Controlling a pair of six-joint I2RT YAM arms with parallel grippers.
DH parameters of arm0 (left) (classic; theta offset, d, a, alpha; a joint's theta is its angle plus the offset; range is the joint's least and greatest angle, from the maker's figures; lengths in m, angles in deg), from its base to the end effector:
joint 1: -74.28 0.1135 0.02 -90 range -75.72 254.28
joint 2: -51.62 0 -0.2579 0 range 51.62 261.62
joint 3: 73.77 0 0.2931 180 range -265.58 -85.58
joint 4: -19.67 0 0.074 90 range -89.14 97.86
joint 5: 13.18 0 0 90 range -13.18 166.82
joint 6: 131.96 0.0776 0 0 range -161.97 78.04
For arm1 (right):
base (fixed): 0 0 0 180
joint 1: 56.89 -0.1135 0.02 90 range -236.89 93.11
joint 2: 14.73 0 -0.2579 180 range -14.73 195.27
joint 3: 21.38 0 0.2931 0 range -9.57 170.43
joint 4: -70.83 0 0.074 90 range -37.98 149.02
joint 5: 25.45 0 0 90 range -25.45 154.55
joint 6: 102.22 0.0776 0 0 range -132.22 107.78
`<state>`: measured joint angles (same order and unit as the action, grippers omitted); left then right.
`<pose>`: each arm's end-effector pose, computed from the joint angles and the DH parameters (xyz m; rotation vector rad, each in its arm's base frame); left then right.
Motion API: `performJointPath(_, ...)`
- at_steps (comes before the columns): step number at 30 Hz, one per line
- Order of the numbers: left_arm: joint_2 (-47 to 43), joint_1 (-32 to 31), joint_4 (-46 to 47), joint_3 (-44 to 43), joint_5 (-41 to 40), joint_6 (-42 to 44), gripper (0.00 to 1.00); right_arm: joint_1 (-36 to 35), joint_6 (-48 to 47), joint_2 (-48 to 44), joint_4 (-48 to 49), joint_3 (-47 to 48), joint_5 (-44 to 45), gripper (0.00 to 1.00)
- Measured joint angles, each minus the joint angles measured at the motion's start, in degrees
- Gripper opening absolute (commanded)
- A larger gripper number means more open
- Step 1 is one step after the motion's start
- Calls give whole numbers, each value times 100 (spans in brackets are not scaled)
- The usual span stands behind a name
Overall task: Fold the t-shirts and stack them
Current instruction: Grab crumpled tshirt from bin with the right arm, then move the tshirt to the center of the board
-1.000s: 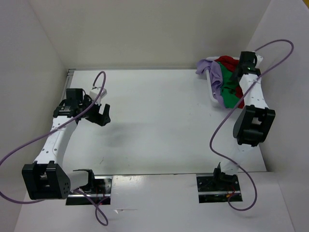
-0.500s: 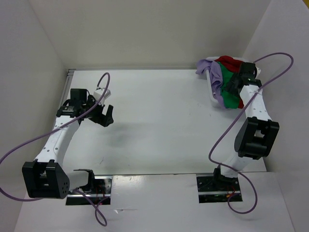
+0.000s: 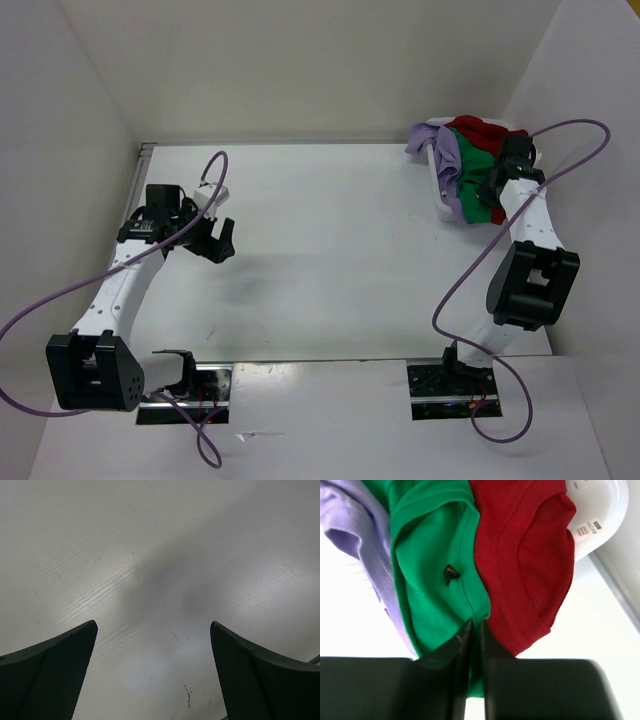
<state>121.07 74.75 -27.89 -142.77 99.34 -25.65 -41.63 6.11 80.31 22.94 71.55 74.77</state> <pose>0.3203 -0.0271 0.2444 0.5005 2.2975 -0.3305 0.4134 -0.1270 0.2444 0.7788 2.3062 -0.1938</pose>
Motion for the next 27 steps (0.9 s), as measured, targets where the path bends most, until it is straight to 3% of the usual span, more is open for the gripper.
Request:
performJointPath(1,0,0,0,-2,-2,-2,100,0,7,0,0,0,-4,0)
performJointPath(6,-26,0,0,0,-13,-2,100,0,24,2,-59,157,-101,0)
performJointPath(12,-55,0,-11,-13,-35,-2,100,-90,-17,-4,-223,1403,-168,0)
performJointPath(21,-52,13,2,-542,-190,2,100,-1204,-433,-417,-315,4041,1375,0)
performJointPath(27,-87,13,-7,-625,-225,0,100,-1126,-483,-765,-293,4583,1762,0)
